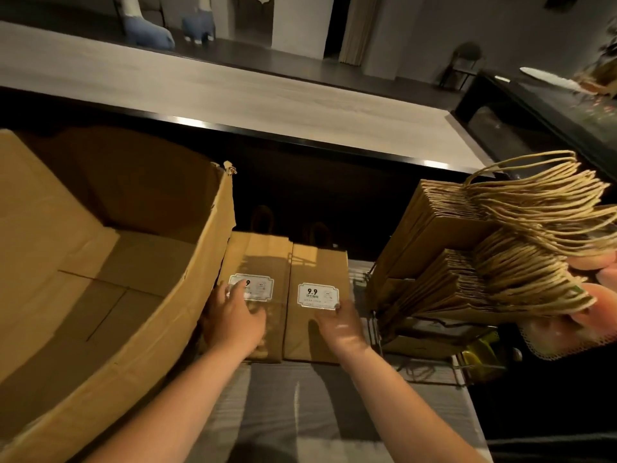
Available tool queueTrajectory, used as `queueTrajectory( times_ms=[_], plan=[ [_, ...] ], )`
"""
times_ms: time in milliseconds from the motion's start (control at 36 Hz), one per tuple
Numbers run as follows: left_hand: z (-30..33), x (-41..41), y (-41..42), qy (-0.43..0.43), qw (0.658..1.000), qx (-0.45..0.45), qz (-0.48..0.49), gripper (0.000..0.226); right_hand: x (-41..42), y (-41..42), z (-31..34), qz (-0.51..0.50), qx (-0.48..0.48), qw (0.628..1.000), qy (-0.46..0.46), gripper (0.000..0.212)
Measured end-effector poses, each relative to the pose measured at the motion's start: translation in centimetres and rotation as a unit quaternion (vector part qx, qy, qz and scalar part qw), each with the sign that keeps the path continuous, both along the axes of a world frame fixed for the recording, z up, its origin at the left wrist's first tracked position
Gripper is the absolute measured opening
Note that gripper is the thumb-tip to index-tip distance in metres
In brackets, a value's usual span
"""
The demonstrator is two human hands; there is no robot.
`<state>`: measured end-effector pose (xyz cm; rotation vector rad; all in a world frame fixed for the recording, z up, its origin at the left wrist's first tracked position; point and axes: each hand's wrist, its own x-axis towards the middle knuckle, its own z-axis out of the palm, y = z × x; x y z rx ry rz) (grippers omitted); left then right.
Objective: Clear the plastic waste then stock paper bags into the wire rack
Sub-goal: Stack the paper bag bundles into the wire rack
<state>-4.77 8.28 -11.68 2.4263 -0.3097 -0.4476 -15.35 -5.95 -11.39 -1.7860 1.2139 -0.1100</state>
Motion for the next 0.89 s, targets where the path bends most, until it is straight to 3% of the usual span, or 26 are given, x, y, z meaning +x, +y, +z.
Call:
queueTrajectory(
  times_ms=[56,306,417,500,722,889],
  plan=[
    [-0.2,0.3,0.5,0.004,1.0,0.02,-0.011,0.067,0.8,-1.2,-1.8,-0.004,-0.05,0.998,0.027,0.044],
    [-0.9,0.5,0.7,0.032,0.998,0.049,-0.036,0.07,2.4,-2.9,-1.9,-0.084,0.042,0.995,0.031,0.065],
    [-1.6,0.6,0.6,0.026,0.998,0.05,-0.031,0.07,2.6,-4.2,-3.6,-0.081,0.059,0.995,0.02,0.073],
    [-1.9,0.5,0.5,0.02,0.997,0.06,-0.032,0.07,2.9,-2.2,-0.8,-0.071,0.047,0.996,0.031,0.08],
    [-2.2,0.6,0.3,0.028,0.998,0.058,-0.023,0.07,2.9,-1.7,2.6,-0.105,0.032,0.994,-0.009,0.056],
    [-2.5,0.7,0.4,0.032,0.998,0.047,-0.026,0.071,2.5,-2.0,3.8,-0.047,0.06,0.996,-0.035,0.033]
  ],
)
